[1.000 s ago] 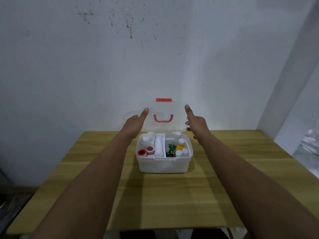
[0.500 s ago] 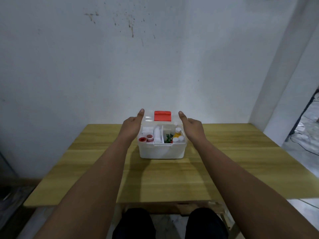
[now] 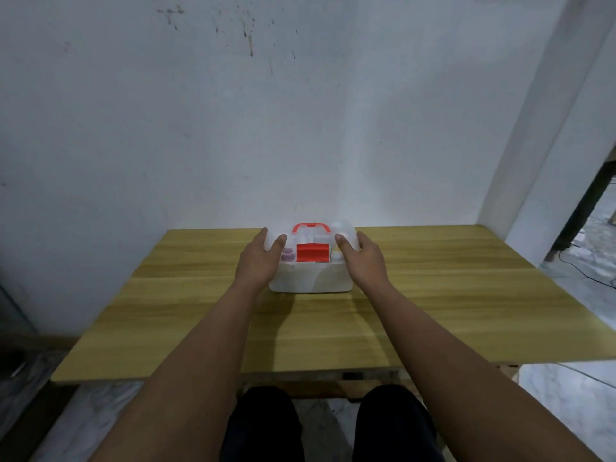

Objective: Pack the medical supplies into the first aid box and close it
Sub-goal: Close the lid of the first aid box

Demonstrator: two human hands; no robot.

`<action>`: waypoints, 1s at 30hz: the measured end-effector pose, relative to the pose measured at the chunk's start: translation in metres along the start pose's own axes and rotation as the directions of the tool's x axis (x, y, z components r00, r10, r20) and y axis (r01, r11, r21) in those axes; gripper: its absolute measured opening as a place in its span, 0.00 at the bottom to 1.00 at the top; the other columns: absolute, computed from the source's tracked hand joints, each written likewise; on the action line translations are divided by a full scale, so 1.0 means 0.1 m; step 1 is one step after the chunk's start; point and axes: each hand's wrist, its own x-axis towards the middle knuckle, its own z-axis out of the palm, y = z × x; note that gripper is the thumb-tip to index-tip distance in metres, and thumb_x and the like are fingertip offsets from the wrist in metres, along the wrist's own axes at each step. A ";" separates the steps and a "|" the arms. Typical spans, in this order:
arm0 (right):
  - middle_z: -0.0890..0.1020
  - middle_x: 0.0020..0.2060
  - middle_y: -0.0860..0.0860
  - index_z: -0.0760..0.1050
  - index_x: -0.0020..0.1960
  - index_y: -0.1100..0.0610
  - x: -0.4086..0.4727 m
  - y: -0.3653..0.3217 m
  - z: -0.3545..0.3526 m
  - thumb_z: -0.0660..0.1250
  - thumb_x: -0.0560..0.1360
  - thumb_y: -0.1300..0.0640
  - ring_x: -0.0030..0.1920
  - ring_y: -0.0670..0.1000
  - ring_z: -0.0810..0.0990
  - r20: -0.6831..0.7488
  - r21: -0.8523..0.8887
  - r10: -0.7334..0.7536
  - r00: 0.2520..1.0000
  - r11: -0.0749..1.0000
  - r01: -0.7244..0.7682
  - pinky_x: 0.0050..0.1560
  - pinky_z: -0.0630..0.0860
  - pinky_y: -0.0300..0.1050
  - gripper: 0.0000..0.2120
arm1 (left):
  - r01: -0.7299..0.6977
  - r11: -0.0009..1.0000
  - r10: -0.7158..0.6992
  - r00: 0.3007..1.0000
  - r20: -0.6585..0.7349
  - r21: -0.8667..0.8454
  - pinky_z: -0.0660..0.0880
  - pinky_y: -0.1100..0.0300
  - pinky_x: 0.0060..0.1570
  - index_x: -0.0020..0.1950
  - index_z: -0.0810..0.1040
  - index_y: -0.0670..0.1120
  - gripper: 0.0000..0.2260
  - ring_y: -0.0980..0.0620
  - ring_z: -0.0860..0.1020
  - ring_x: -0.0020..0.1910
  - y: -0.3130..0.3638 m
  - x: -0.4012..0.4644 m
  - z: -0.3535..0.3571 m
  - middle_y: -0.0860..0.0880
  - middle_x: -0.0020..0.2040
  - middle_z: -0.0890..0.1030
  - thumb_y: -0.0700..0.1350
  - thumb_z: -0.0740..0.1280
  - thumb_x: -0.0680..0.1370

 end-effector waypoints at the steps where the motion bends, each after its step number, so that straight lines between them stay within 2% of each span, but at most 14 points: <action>1: 0.85 0.53 0.48 0.80 0.61 0.51 0.01 0.00 0.02 0.66 0.77 0.35 0.54 0.53 0.82 0.003 0.004 0.011 1.000 1.000 -0.011 0.55 0.80 0.52 0.22 | 0.000 1.000 0.000 1.000 -0.001 0.003 0.66 0.48 0.71 0.82 0.62 0.49 0.31 0.44 0.66 0.77 0.00 0.01 0.00 0.47 0.79 0.66 0.61 0.62 0.82; 4: 0.84 0.56 0.47 0.78 0.64 0.49 -0.01 -0.02 0.04 0.68 0.71 0.28 0.56 0.51 0.81 0.025 0.014 0.044 0.999 0.999 -0.044 0.56 0.80 0.52 0.31 | 0.001 1.000 -0.001 1.000 -0.004 -0.016 0.67 0.47 0.72 0.82 0.63 0.49 0.32 0.44 0.66 0.77 -0.01 0.02 0.00 0.47 0.79 0.66 0.61 0.63 0.82; 6: 0.84 0.55 0.46 0.78 0.63 0.48 -0.03 -0.02 0.04 0.70 0.68 0.27 0.55 0.50 0.82 0.039 0.059 0.060 0.997 0.996 -0.062 0.56 0.81 0.52 0.32 | -0.001 1.000 0.000 1.000 -0.008 -0.024 0.67 0.46 0.72 0.81 0.63 0.49 0.32 0.44 0.66 0.76 -0.02 0.02 0.01 0.47 0.79 0.66 0.61 0.63 0.81; 8: 0.84 0.55 0.45 0.77 0.63 0.47 -0.03 0.01 0.03 0.74 0.67 0.30 0.56 0.50 0.82 0.061 0.103 0.063 0.996 0.992 -0.069 0.57 0.81 0.53 0.32 | -0.003 1.000 0.003 1.000 -0.013 -0.025 0.67 0.46 0.72 0.81 0.63 0.49 0.32 0.44 0.66 0.76 -0.03 0.02 0.01 0.47 0.79 0.67 0.62 0.63 0.81; 12: 0.80 0.60 0.42 0.71 0.70 0.45 -0.08 0.10 0.00 0.80 0.67 0.39 0.59 0.47 0.80 0.117 0.137 -0.005 0.993 0.990 -0.011 0.57 0.80 0.48 0.36 | -0.024 0.998 0.023 1.000 -0.021 -0.054 0.69 0.45 0.71 0.81 0.64 0.51 0.31 0.44 0.68 0.75 -0.06 0.02 0.02 0.48 0.78 0.68 0.62 0.63 0.81; 15: 0.80 0.62 0.41 0.67 0.74 0.45 -0.13 0.17 0.01 0.84 0.63 0.41 0.61 0.44 0.80 0.150 0.181 -0.058 0.987 0.983 0.030 0.59 0.82 0.48 0.44 | -0.063 0.997 0.063 0.998 -0.009 -0.050 0.72 0.45 0.68 0.81 0.63 0.55 0.32 0.45 0.71 0.73 -0.11 -0.04 0.01 0.49 0.77 0.70 0.65 0.64 0.79; 18: 0.78 0.65 0.43 0.62 0.77 0.43 -0.18 0.20 0.02 0.86 0.59 0.40 0.64 0.47 0.80 0.150 0.174 -0.084 0.985 0.983 0.057 0.60 0.83 0.52 0.53 | -0.095 0.992 0.100 0.993 0.057 -0.087 0.78 0.45 0.62 0.81 0.60 0.60 0.37 0.46 0.75 0.68 -0.22 -0.14 -0.02 0.51 0.74 0.73 0.70 0.65 0.75; 22: 0.77 0.64 0.38 0.61 0.77 0.41 -0.22 0.24 0.03 0.86 0.62 0.45 0.63 0.44 0.79 0.128 0.185 -0.116 0.985 0.979 0.091 0.59 0.82 0.47 0.50 | -0.121 0.982 0.132 0.989 0.073 -0.146 0.81 0.46 0.56 0.79 0.62 0.64 0.37 0.49 0.78 0.63 -0.29 -0.16 -0.03 0.54 0.70 0.76 0.72 0.67 0.73; 26: 0.75 0.68 0.43 0.58 0.80 0.43 -0.21 0.30 0.07 0.85 0.65 0.49 0.67 0.47 0.76 0.118 0.224 -0.105 0.987 0.972 0.077 0.53 0.82 0.39 0.52 | -0.132 0.976 0.148 0.986 0.080 -0.172 0.83 0.48 0.53 0.78 0.64 0.63 0.33 0.50 0.79 0.61 -0.25 -0.13 -0.01 0.54 0.68 0.77 0.68 0.68 0.75; 30: 0.74 0.70 0.45 0.58 0.80 0.41 -0.13 0.30 0.08 0.85 0.63 0.44 0.67 0.48 0.75 0.110 0.213 -0.097 0.989 0.974 0.072 0.58 0.83 0.47 0.53 | -0.132 0.972 0.148 0.986 0.071 -0.195 0.83 0.52 0.52 0.79 0.64 0.60 0.33 0.52 0.79 0.60 -0.23 -0.08 0.04 0.55 0.67 0.76 0.65 0.68 0.76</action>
